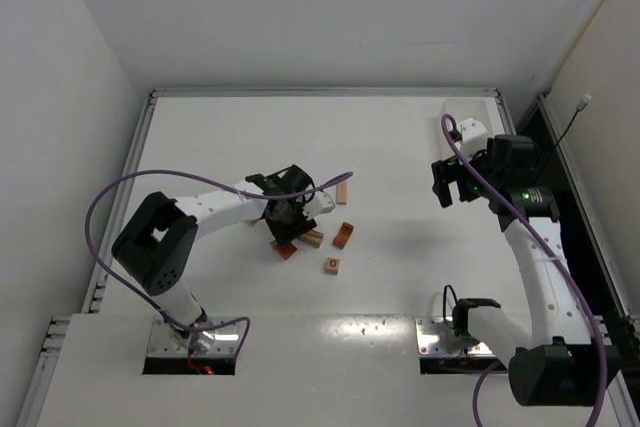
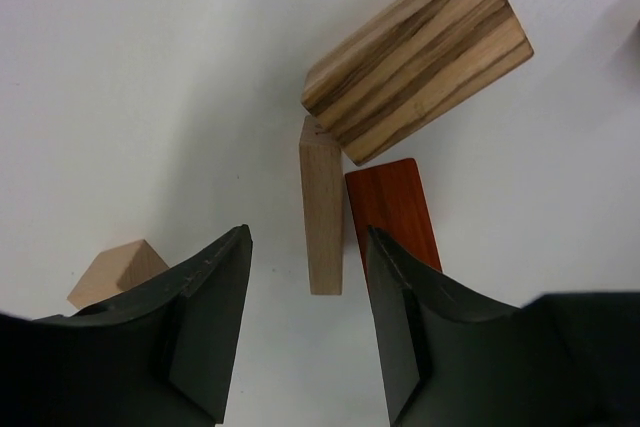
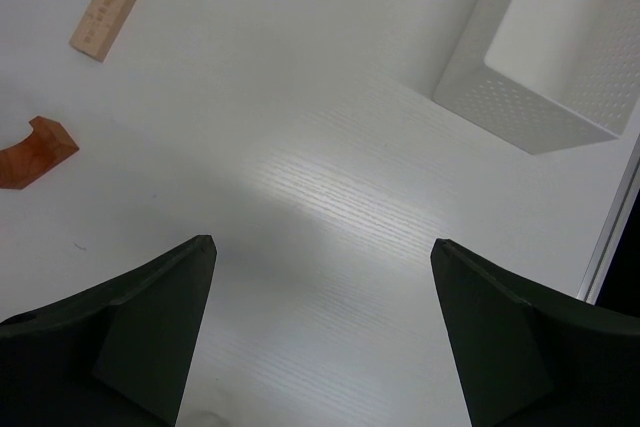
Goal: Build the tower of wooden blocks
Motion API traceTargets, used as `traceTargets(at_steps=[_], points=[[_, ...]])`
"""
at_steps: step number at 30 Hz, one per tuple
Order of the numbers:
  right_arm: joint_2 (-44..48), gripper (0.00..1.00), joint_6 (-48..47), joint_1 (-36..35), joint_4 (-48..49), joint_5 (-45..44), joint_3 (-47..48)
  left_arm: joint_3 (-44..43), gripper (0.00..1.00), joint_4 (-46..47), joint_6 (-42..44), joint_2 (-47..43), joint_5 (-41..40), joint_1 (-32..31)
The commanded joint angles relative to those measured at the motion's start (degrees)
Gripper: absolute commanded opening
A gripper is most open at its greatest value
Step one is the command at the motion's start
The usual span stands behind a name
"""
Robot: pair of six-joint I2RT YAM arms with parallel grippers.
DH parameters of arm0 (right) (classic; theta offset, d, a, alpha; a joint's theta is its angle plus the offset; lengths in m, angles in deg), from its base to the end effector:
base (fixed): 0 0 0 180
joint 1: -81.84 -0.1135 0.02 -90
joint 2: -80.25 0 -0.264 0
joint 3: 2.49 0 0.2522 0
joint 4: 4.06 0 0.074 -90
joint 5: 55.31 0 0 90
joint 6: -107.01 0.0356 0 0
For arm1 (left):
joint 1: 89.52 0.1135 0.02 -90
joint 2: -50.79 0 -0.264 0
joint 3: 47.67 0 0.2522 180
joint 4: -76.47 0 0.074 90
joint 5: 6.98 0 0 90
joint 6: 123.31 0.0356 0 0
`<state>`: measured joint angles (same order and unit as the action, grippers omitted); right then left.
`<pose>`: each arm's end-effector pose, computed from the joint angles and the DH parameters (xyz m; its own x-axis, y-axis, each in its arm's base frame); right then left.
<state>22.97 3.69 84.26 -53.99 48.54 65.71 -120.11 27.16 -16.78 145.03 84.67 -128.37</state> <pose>0.2095 -0.0003 0.3150 -0.5786 -0.1994 -0.7908 -0.2858 0.9577 -0.0324 0.2401 -0.1947 0.1794 -0.5259 0.7888 -0.3181 0.8177 0.5718 0.0660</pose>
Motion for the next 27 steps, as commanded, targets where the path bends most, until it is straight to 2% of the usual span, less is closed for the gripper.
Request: traceTargets(at_steps=[1,4,7,10,14,16,17,18,19,20,21,22,24,27], points=[[0.9,0.86,-0.4,-0.3,1.1,0.1,-0.1,-1.8,0.46,2.3,1.6,1.0,0.3,1.0],[0.9,0.86,-0.4,-0.3,1.1,0.1,-0.1,-2.3,0.46,2.9,2.2,2.5,0.3,1.6],[0.9,0.86,-0.4,0.2,1.1,-0.4,-0.1,-2.8,0.40,2.9,2.2,3.8,1.5,2.2],[0.9,0.86,-0.4,0.2,1.1,-0.9,-0.1,-2.8,0.01,2.9,2.2,3.8,1.5,2.7],[0.9,0.86,-0.4,0.2,1.1,-0.9,-0.1,-6.0,0.00,-0.6,-0.2,0.3,4.4,7.3],[0.9,0.86,0.1,0.2,1.7,-0.9,-0.6,-8.8,0.00,-2.2,-6.5,-1.1,7.4,10.6],[0.9,0.86,0.1,0.2,1.7,-0.9,-0.6,-12.3,0.00,-3.0,-9.6,-1.1,13.6,13.0],[0.9,0.86,0.7,0.2,2.2,-0.4,-0.6,-13.9,0.00,-3.6,-12.6,-1.7,17.7,18.3],[0.4,0.86,1.2,0.2,2.2,-0.4,-0.6,-15.7,0.00,-2.7,-19.0,-1.7,26.7,23.2],[0.4,0.86,1.2,0.2,2.2,-0.4,-0.6,-15.8,0.00,-2.7,-22.2,-1.7,26.8,23.3],[0.4,0.86,1.9,0.2,2.2,0.1,-0.6,-15.8,0.00,0.6,-25.0,-0.8,33.9,24.9],[-0.1,0.86,2.7,0.2,2.2,0.1,-0.6,-15.2,0.00,2.2,-29.2,0.1,37.2,26.7],[-0.8,0.86,3.2,0.2,2.2,1.4,-0.6,-16.1,0.00,3.3,-30.6,5.2,45.8,26.7],[-2.1,0.86,4.4,0.7,2.2,3.5,0.7,-15.4,0.00,8.2,-35.9,10.2,52.6,26.7]])
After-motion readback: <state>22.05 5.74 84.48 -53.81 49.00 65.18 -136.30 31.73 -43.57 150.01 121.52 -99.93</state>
